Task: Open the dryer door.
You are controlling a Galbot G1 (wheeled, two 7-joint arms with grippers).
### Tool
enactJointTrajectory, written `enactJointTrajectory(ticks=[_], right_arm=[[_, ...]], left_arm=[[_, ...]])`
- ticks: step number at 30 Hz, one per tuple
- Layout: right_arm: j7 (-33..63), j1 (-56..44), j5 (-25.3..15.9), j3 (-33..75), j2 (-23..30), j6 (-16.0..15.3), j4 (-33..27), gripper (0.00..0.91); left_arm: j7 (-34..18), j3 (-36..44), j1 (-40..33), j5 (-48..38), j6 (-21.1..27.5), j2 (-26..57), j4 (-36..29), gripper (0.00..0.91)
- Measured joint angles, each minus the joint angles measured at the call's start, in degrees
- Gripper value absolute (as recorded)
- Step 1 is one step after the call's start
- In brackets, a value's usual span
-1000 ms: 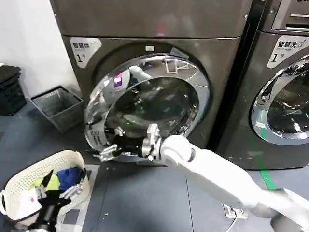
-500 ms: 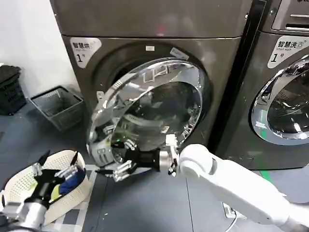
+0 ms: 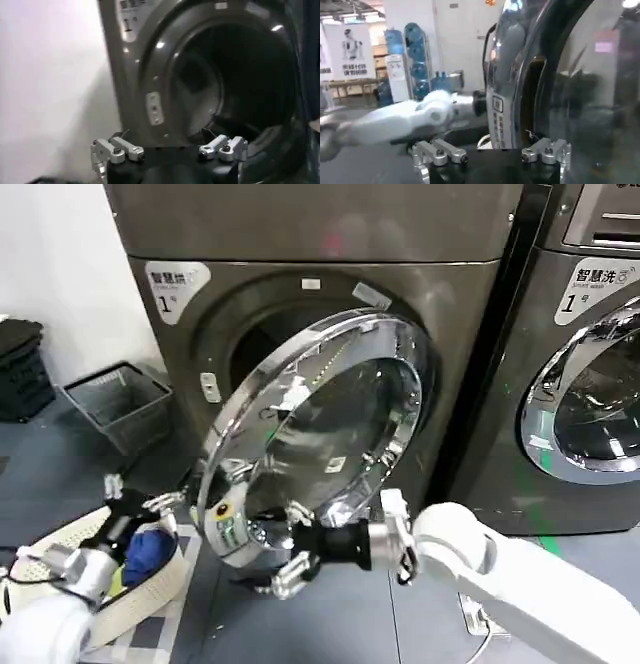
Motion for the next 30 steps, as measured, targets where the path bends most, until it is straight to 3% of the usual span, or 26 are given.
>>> enactJointTrajectory(ticks=[8,15,23,30], right_arm=[[-2.81,-7.40,-6.14,5.59,-5.86,2.78,2.80,0.907],[-0.93,-24.27,-10.89,19.41,-9.95,7.39,4.79,0.907],[7.84,-49.55,-8.96,44.57,-7.46,10.35,7.19,0.907],[10.80,-70.34,-9.80,67.90,-0.69,13.02,9.71,0.907]], left_arm=[[4.32,6.32,-4.45,-0.49,-2.43,4.44,1.08,0.907],[8.95,9.64,-5.69,-2.16,-4.92,7.21,0.56,0.907],[11.03,13.49,-8.16,-4.27,-5.92,9.81,0.40,0.907],[11.94,19.05,-11.99,-5.41,-6.31,11.42,0.56,0.907]])
